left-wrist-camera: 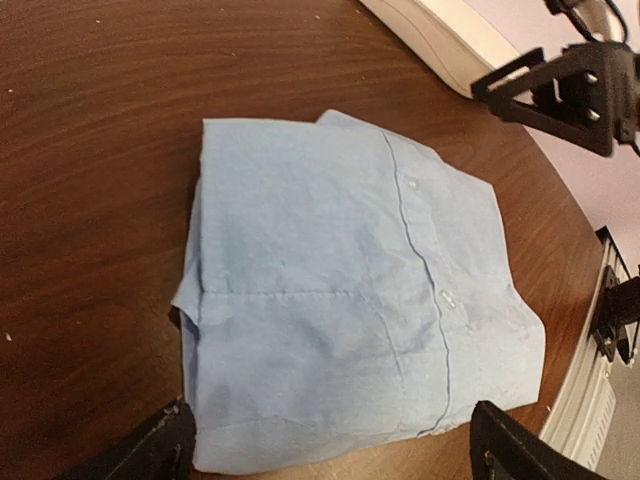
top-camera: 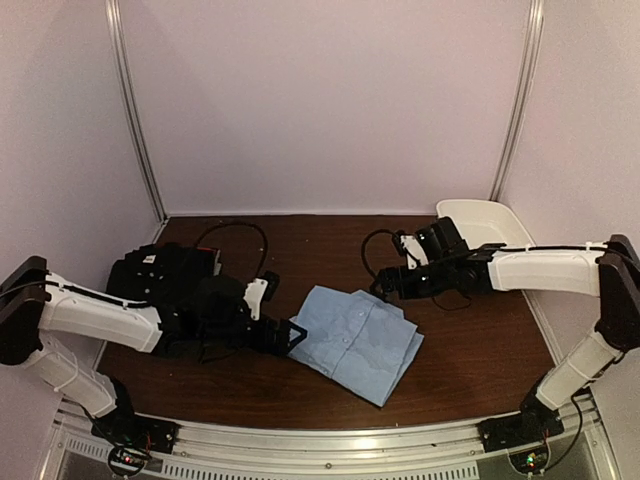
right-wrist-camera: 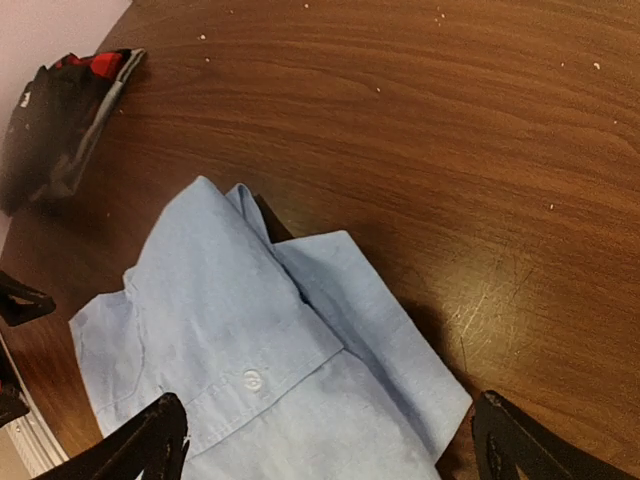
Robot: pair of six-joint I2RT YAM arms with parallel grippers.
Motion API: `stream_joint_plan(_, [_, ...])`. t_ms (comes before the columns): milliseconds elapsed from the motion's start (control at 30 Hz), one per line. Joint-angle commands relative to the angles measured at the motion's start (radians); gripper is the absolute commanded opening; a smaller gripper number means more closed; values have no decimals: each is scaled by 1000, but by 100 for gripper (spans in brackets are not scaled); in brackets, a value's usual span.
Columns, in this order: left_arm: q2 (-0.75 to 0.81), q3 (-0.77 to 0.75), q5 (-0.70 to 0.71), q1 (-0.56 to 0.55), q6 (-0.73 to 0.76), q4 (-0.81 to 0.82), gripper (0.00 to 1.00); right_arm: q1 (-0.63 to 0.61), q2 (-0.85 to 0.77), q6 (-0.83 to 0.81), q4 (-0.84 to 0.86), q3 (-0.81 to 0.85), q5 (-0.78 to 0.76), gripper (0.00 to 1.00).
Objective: Fold and stack the long sleeve shirts
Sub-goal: Pick up the square-folded shirt from the center of the board.
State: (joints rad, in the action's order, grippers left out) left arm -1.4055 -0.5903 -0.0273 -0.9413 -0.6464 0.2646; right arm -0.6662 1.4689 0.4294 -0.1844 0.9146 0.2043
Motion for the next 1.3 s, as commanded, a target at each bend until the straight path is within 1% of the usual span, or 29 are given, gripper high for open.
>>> stream_joint_plan(0, [-38,8,-14,-69,-10,131,97,78,153,-149,-85,109,161,100])
stream_joint_plan(200, [-138,-14,13,-131,5,170,96,164,328,-258,-141,215,369,100])
stream_joint_plan(400, [-233,-26,12,-157,17,191,94,215,430,-332,-182,262,493,100])
stream_joint_plan(600, [-278,-29,12,-162,19,208,93,234,491,-384,-201,280,597,99])
stream_joint_plan(733, [-280,-33,12,-163,22,204,93,232,527,-393,-196,274,682,93])
stream_joint_plan(833, [-280,-35,12,-163,27,199,93,222,533,-381,-169,251,714,90])
stream_joint_plan(933, [-283,-37,43,-163,29,197,93,195,548,-371,-147,234,748,83])
stream_joint_plan(1033, [-286,-40,49,-162,31,195,93,165,581,-345,-106,221,793,74])
stream_joint_plan(1100, [-287,-40,52,-163,33,193,93,151,607,-331,-70,214,829,64])
stream_joint_plan(1233, [-284,-43,58,-163,36,180,93,139,629,-302,-3,194,889,49])
stream_joint_plan(1267, [-282,-43,63,-162,39,176,93,139,627,-299,4,191,894,43])
